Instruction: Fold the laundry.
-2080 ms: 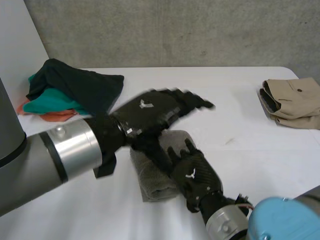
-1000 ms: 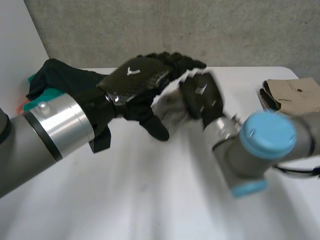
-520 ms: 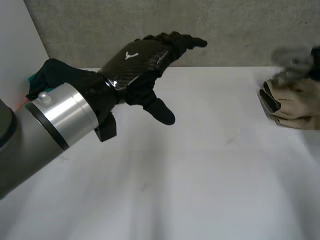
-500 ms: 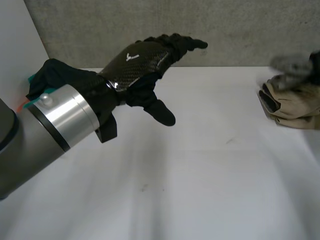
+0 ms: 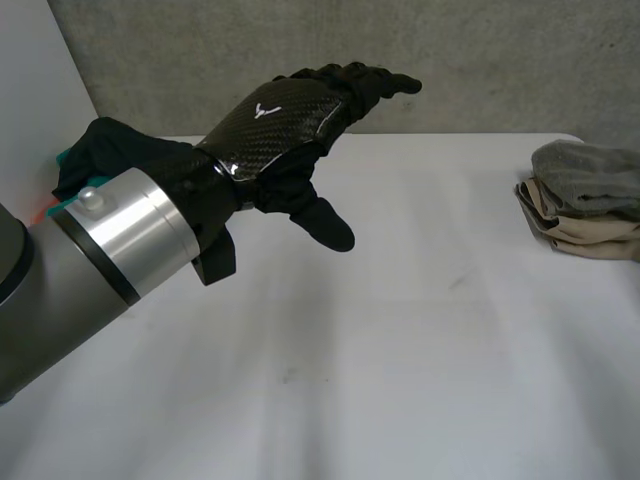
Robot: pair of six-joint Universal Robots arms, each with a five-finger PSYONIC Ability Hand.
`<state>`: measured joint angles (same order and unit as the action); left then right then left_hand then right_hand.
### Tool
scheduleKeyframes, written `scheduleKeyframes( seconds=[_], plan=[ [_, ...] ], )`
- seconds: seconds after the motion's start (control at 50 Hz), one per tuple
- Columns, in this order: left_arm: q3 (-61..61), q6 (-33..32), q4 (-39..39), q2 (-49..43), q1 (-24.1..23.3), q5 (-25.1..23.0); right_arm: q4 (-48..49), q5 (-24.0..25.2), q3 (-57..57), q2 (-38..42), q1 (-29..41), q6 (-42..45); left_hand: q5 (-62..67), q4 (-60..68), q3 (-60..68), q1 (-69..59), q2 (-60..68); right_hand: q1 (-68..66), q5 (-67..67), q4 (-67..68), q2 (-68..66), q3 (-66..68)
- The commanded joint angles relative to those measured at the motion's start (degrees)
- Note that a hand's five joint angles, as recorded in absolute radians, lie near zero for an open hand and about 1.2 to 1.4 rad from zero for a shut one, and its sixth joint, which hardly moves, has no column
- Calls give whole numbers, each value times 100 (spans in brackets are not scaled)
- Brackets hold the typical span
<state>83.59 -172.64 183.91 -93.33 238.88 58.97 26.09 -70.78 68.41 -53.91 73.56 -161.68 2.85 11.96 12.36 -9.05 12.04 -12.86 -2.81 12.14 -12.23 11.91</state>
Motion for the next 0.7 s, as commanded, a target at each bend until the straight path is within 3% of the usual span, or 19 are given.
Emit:
scheduleKeyframes(
  seconds=[0.02,0.08,0.18,0.24,0.26,0.3,0.32,0.42,0.5,0.58,0.66,0.68,0.7],
  plan=[
    [-80,11,92,140,36,255,-852,-2130,-776,-418,211,1858,-285,-196,-236,-95,-204,286,281,-214,223,-191],
    [-325,2,250,158,54,676,-106,-2370,-874,-611,685,2290,-285,-196,-236,-95,-204,286,281,-214,223,-191],
    [-887,-59,268,70,282,1608,1563,-1862,-32,-1217,1449,1957,-285,-196,-236,-95,-204,286,281,-214,223,-191],
    [-1388,-349,111,-324,756,2135,2715,-1036,873,-1569,1924,1255,-285,-196,-236,-95,-204,286,281,-214,223,-191],
    [-1642,-585,-134,-587,1044,2354,3239,-538,1354,-1692,2143,740,-285,-196,-236,-95,-204,286,281,-214,223,-191],
    [-1986,-1077,-416,-1123,1389,2602,3699,52,2083,-1798,2511,19,-285,-196,-236,-95,-204,286,281,-214,223,-191],
    [-2100,-1262,-487,-1326,1503,2654,3719,117,2175,-1799,2558,-73,-285,-196,-236,-95,-204,286,281,-214,223,-191],
    [-2602,-2369,-409,-2670,2057,2611,3298,162,2949,-1702,2997,-101,-285,-196,-236,-95,-204,286,281,-214,223,-191],
    [-3005,-2933,510,-3978,2470,2261,2351,-57,3336,-1474,3235,582,-285,-196,-236,-95,-204,286,281,-214,223,-191],
    [-3278,-2934,1521,-4823,2655,1717,1735,-269,3590,-1360,3305,1155,-285,-196,-236,-95,-204,286,281,-214,223,-191],
    [-3639,-2864,2166,-5457,2699,1547,1583,-418,3802,-1333,3235,1262,-285,-196,-236,-95,-204,286,281,-214,223,-191],
    [-3726,-2829,2210,-5546,2699,1565,1592,-419,3846,-1341,3200,1245,-50,39,-2,-330,31,286,281,-214,223,-191],
    [-3893,-2776,2237,-5720,2682,1609,1627,-419,3898,-1342,3148,1210,987,1076,1036,-1368,1068,286,281,-214,223,-191]
  ],
)
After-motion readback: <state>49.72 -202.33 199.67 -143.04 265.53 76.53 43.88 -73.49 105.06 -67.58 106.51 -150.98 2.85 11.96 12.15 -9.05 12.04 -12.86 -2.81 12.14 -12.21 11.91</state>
